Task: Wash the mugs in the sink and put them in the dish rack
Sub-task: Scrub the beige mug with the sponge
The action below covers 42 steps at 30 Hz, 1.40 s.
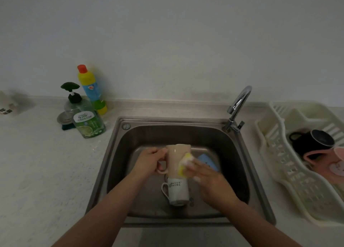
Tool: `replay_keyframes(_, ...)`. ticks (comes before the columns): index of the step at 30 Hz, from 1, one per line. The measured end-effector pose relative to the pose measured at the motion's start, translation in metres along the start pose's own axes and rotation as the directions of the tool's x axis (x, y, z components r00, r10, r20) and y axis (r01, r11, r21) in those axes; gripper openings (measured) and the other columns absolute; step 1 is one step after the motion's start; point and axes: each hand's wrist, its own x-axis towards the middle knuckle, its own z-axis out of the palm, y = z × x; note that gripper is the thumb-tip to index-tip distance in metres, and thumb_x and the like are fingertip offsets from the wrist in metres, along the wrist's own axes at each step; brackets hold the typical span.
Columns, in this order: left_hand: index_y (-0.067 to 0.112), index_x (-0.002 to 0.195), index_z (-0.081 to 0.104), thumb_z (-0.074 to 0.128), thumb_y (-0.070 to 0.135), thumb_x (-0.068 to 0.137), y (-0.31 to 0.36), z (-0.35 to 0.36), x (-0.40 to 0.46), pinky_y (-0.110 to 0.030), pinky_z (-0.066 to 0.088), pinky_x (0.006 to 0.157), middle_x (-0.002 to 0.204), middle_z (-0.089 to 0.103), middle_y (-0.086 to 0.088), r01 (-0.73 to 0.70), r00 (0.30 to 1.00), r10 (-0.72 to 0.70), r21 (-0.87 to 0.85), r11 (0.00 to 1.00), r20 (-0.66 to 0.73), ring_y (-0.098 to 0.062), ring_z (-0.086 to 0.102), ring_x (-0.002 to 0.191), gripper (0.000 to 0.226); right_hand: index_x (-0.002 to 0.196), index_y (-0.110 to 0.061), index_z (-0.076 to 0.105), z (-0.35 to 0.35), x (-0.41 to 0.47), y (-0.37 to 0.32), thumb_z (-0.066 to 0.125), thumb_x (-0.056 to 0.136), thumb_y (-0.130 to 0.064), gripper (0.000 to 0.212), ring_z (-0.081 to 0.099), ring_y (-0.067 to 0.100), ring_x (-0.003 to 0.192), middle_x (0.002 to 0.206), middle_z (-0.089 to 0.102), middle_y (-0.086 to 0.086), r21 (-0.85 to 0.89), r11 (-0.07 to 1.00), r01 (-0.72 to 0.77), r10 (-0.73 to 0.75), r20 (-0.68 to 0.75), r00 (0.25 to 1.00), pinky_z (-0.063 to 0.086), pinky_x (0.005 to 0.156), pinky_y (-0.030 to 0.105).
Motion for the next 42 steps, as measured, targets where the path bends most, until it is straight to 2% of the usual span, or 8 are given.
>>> replay_keyframes(3, 0.005, 0.098, 0.064, 0.048, 0.019, 0.101, -0.002, -0.002, -0.007, -0.022, 0.045, 0.047, 0.082, 0.069, -0.009, 0.042, 0.992, -0.023, -0.162, 0.986, 0.122, -0.007, 0.039, 0.042, 0.022, 0.139, -0.024, 0.046, -0.001, 0.012, 0.002, 0.039, 0.093, -0.015, 0.047, 0.035, 0.008, 0.138, 0.149, 0.038, -0.006, 0.196, 0.921, -0.335, 0.366, -0.15, 0.918, 0.038, 0.111, 0.035)
replay_keyframes(8, 0.013, 0.084, 0.062, 0.047, 0.024, 0.101, -0.001, -0.01, -0.006, -0.017, 0.039, 0.042, 0.059, 0.053, 0.004, 0.131, 0.974, -0.05, -0.368, 0.921, 0.221, -0.005, 0.034, 0.041, 0.026, 0.136, -0.024, 0.052, 0.003, -0.006, -0.01, 0.04, 0.098, -0.021, 0.041, 0.038, 0.011, 0.139, 0.146, 0.047, -0.003, 0.283, 0.951, -0.123, 0.157, -0.101, 0.982, 0.035, 0.113, 0.035)
replay_keyframes(12, 0.016, 0.081, 0.065, 0.047, 0.025, 0.101, -0.001, -0.006, -0.009, -0.023, 0.042, 0.051, 0.06, 0.049, 0.004, 0.126, 0.963, -0.026, -0.365, 0.922, 0.267, -0.006, 0.035, 0.044, 0.029, 0.138, -0.033, 0.044, -0.005, 0.012, -0.004, 0.037, 0.097, -0.019, 0.044, 0.036, 0.006, 0.139, 0.149, 0.041, -0.008, 0.335, 0.889, -0.312, 0.381, -0.161, 0.911, 0.04, 0.111, 0.038)
replay_keyframes(16, 0.016, 0.075, 0.065, 0.046, 0.024, 0.102, 0.007, -0.007, -0.009, -0.027, 0.036, 0.056, 0.057, 0.056, 0.006, 0.108, 0.975, -0.026, -0.371, 0.923, 0.221, -0.006, 0.035, 0.042, 0.034, 0.135, -0.021, 0.052, -0.007, 0.0, -0.012, 0.044, 0.09, -0.007, 0.048, 0.035, 0.015, 0.141, 0.146, 0.045, -0.004, 0.195, 0.981, -0.003, 0.022, -0.095, 0.995, 0.032, 0.114, 0.03)
replay_keyframes(28, -0.003, 0.095, 0.066, 0.062, 0.024, 0.095, 0.018, 0.012, -0.017, -0.048, 0.059, 0.07, 0.091, 0.072, -0.018, -0.095, 0.995, 0.098, 0.143, 0.985, -0.014, -0.016, 0.062, 0.053, 0.027, 0.129, -0.022, 0.059, -0.007, 0.005, 0.005, 0.092, 0.049, -0.013, 0.086, 0.042, 0.016, 0.131, 0.139, 0.051, -0.004, -0.145, 0.981, -0.131, 0.138, 0.038, 0.99, 0.041, 0.1, 0.032)
replay_keyframes(34, -0.004, 0.098, 0.065, 0.061, 0.026, 0.095, 0.014, 0.008, -0.016, -0.052, 0.059, 0.073, 0.098, 0.069, -0.024, -0.053, 0.998, 0.057, 0.113, 0.992, -0.031, -0.021, 0.063, 0.07, 0.031, 0.123, -0.022, 0.064, 0.001, 0.002, 0.001, 0.095, 0.041, -0.014, 0.089, 0.052, 0.02, 0.128, 0.135, 0.059, -0.003, -0.179, 0.98, 0.084, -0.065, 0.108, 0.992, 0.044, 0.101, 0.039)
replay_keyframes(39, -0.001, 0.099, 0.066, 0.06, 0.026, 0.096, 0.011, 0.011, -0.014, -0.055, 0.058, 0.08, 0.093, 0.07, -0.014, -0.023, 1.0, 0.023, 0.043, 0.999, 0.0, -0.024, 0.068, 0.087, 0.028, 0.131, -0.017, 0.058, -0.002, 0.028, 0.001, 0.092, 0.047, -0.009, 0.091, 0.046, 0.024, 0.133, 0.141, 0.052, 0.001, -0.132, 0.98, -0.149, 0.158, 0.058, 0.986, 0.038, 0.104, 0.035)
replay_keyframes(42, 0.006, 0.097, 0.068, 0.057, 0.021, 0.098, 0.011, 0.011, -0.016, -0.053, 0.057, 0.082, 0.09, 0.071, -0.009, 0.021, 1.0, -0.021, -0.035, 0.999, 0.016, -0.021, 0.068, 0.085, 0.019, 0.125, -0.021, 0.063, 0.01, 0.013, -0.002, 0.088, 0.056, -0.015, 0.074, 0.04, 0.02, 0.134, 0.136, 0.057, -0.002, -0.151, 0.978, 0.142, -0.128, 0.097, 0.987, 0.033, 0.11, 0.036)
